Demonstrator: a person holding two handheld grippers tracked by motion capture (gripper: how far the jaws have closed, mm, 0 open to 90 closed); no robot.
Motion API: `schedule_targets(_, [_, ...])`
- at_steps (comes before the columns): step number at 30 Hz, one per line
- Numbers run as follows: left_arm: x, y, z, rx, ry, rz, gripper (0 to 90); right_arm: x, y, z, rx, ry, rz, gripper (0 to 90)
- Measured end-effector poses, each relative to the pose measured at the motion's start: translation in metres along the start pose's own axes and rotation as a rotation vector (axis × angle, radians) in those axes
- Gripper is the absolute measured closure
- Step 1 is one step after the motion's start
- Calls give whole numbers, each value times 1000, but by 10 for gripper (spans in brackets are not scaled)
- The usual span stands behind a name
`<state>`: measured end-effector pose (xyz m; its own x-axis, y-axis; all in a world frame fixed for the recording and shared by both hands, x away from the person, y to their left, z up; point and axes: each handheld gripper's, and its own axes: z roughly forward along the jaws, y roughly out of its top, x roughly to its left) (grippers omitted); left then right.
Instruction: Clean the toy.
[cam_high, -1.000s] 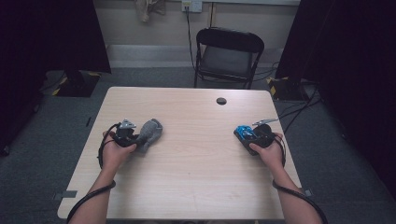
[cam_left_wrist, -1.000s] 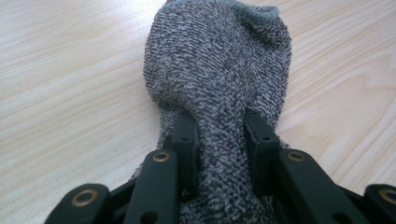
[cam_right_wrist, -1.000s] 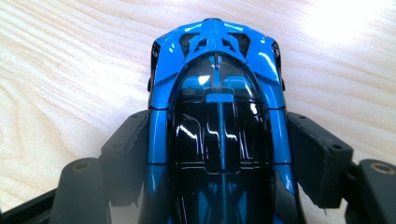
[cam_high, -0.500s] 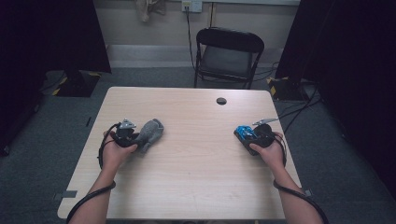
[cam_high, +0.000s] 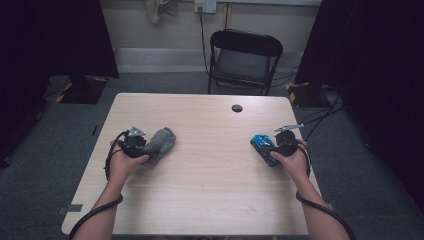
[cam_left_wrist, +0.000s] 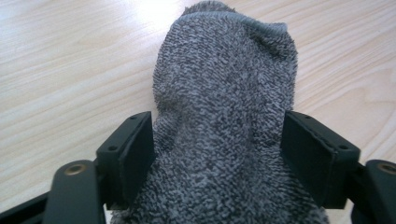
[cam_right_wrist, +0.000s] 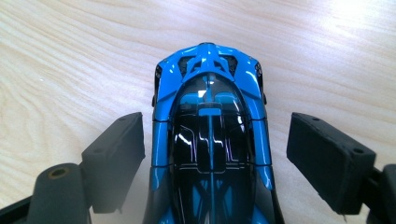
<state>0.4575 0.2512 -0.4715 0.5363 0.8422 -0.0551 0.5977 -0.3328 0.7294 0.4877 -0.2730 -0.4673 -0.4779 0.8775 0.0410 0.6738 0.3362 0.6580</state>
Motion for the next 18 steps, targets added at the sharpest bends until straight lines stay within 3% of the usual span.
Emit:
schedule_targets(8, [-8,8,-11,-37,-18,10,248,3,1,-11,-13,8,-7,184])
schedule_targets(18, [-22,13,-19,-39,-60,44,188,19,5,-20,-33,41,-42,169])
